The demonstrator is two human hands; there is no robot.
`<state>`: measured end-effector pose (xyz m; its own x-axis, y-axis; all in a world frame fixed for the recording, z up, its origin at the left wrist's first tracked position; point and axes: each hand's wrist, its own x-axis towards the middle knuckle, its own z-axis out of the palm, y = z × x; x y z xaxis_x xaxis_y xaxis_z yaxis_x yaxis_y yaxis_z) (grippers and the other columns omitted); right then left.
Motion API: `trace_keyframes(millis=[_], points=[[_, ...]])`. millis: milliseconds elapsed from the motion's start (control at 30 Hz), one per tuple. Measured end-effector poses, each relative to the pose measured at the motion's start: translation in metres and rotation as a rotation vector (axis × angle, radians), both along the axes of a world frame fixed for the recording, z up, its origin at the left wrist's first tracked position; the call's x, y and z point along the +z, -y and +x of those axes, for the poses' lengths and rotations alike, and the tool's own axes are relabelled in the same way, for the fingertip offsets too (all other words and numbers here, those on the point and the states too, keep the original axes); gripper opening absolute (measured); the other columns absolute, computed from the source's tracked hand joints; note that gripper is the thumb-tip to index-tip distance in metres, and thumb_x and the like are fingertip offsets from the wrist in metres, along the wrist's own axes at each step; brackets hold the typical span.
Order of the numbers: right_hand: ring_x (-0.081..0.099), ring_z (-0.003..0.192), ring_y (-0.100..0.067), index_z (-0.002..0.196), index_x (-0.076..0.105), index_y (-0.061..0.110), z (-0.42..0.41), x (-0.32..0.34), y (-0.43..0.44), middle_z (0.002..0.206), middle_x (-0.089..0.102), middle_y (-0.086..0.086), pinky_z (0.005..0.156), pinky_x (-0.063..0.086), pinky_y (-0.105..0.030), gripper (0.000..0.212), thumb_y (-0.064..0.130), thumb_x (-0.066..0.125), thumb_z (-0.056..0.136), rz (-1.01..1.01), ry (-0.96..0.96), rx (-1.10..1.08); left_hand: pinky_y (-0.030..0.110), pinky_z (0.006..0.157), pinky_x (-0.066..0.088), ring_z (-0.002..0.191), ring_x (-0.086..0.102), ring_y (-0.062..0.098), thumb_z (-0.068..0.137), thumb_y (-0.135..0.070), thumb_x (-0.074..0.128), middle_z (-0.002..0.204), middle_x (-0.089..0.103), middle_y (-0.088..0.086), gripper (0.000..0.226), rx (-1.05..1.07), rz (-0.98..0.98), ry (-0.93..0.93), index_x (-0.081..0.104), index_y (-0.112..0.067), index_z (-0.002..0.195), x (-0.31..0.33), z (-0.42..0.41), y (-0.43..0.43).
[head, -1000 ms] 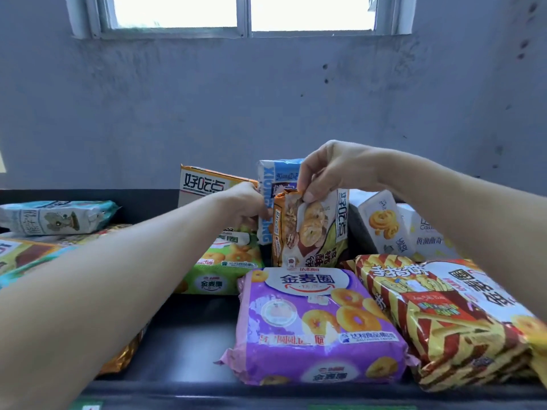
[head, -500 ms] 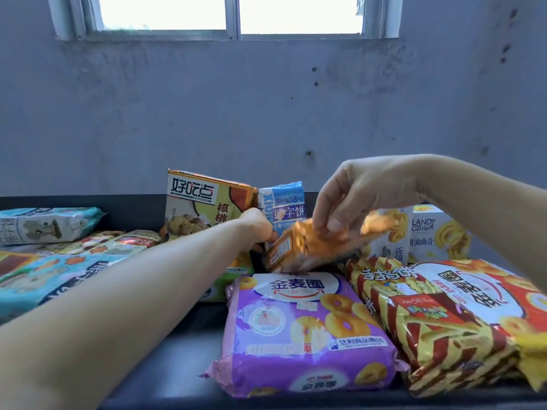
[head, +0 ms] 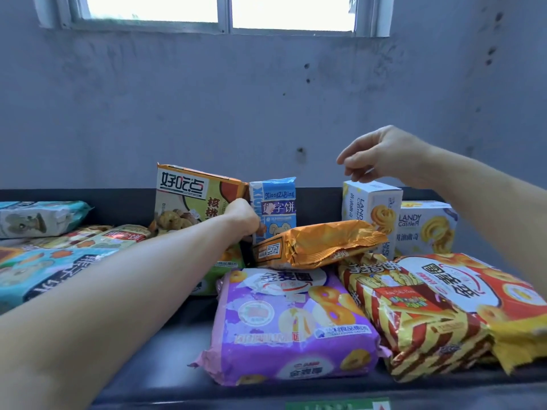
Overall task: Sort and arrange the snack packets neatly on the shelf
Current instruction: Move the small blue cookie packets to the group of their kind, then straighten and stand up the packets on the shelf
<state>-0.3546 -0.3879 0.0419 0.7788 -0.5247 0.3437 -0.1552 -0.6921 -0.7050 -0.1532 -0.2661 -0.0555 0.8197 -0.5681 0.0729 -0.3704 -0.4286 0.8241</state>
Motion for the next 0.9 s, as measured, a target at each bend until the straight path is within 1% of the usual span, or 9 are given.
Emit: trace_keyframes(millis=[100,167,333,433,533,633,700,833,900], points=[[0.062,0.065,-0.014,0.090,0.070,0.009,0.005,-0.005,-0.007,0.077,0.066,-0.008,0.062,0.053,-0.021,0.012,0.006,0.059,0.090,-0.042,-0.038,0.017,0.039,0.079,0.058,0.095,0.064,0.025,0.082,-0.002,0.067,0.106,0.067,0.011,0.024,0.000,-0.004,0.002,0.060,-0.003,0.105,0.001,0.001,0.001],[0.063,0.065,-0.014,0.090,0.070,0.010,0.008,-0.006,-0.012,0.078,0.067,-0.008,0.063,0.054,-0.021,0.011,0.007,0.059,0.090,-0.062,-0.060,0.019,0.039,0.079,0.058,0.096,0.065,0.026,0.082,-0.002,0.067,0.105,0.067,0.011,0.024,-0.001,-0.006,-0.004,0.061,-0.003,0.105,0.002,0.000,0.000],[0.066,0.071,-0.013,0.087,0.069,0.015,0.015,-0.011,-0.021,0.081,0.069,-0.005,0.064,0.053,-0.021,0.012,0.009,0.059,0.090,-0.104,-0.121,0.024,0.033,0.069,0.055,0.095,0.065,0.026,0.083,-0.007,0.069,0.104,0.066,0.010,0.024,0.009,0.027,0.007,0.061,-0.003,0.105,0.005,-0.003,-0.004],[0.066,0.073,-0.013,0.089,0.069,0.015,0.016,-0.015,-0.024,0.083,0.069,-0.004,0.064,0.053,-0.020,0.011,0.010,0.059,0.091,-0.121,-0.141,0.037,0.033,0.071,0.057,0.094,0.066,0.026,0.085,-0.011,0.067,0.104,0.066,0.010,0.021,0.015,0.039,0.010,0.060,-0.004,0.103,0.007,-0.004,-0.008],[0.065,0.071,-0.013,0.090,0.068,0.014,0.018,-0.016,-0.028,0.082,0.068,-0.004,0.065,0.054,-0.021,0.012,0.009,0.058,0.091,-0.126,-0.142,0.053,0.029,0.063,0.057,0.085,0.068,0.024,0.087,-0.013,0.064,0.101,0.066,0.012,0.020,0.014,0.069,0.014,0.061,-0.003,0.104,0.014,-0.008,-0.017],[0.065,0.071,-0.012,0.094,0.069,0.013,0.021,-0.015,-0.032,0.084,0.069,-0.005,0.066,0.054,-0.021,0.011,0.009,0.058,0.091,-0.142,-0.132,0.066,0.030,0.066,0.059,0.077,0.068,0.024,0.088,-0.010,0.063,0.096,0.067,0.016,0.018,-0.003,0.048,0.040,0.062,-0.001,0.104,0.024,-0.012,-0.024],[0.064,0.072,-0.012,0.096,0.069,0.012,0.023,-0.013,-0.037,0.084,0.068,-0.005,0.067,0.054,-0.021,0.011,0.010,0.059,0.091,-0.146,-0.110,0.076,0.029,0.066,0.058,0.072,0.065,0.023,0.088,-0.006,0.060,0.093,0.066,0.016,0.015,-0.008,0.005,0.083,0.061,-0.002,0.103,0.033,-0.017,-0.031],[0.063,0.071,-0.012,0.095,0.068,0.011,0.028,-0.011,-0.047,0.082,0.068,-0.005,0.068,0.055,-0.022,0.011,0.012,0.058,0.092,-0.174,-0.052,0.113,0.037,0.079,0.059,0.077,0.064,0.022,0.089,-0.004,0.058,0.095,0.067,0.016,0.015,-0.036,-0.094,0.180,0.064,-0.003,0.103,0.051,-0.031,-0.047],[0.062,0.071,-0.012,0.096,0.067,0.010,0.032,-0.010,-0.055,0.083,0.067,-0.007,0.069,0.056,-0.023,0.012,0.015,0.057,0.093,-0.216,-0.020,0.128,0.032,0.076,0.059,0.076,0.063,0.019,0.089,-0.006,0.059,0.089,0.066,0.012,0.017,-0.048,-0.128,0.216,0.065,-0.004,0.105,0.060,-0.036,-0.059]])
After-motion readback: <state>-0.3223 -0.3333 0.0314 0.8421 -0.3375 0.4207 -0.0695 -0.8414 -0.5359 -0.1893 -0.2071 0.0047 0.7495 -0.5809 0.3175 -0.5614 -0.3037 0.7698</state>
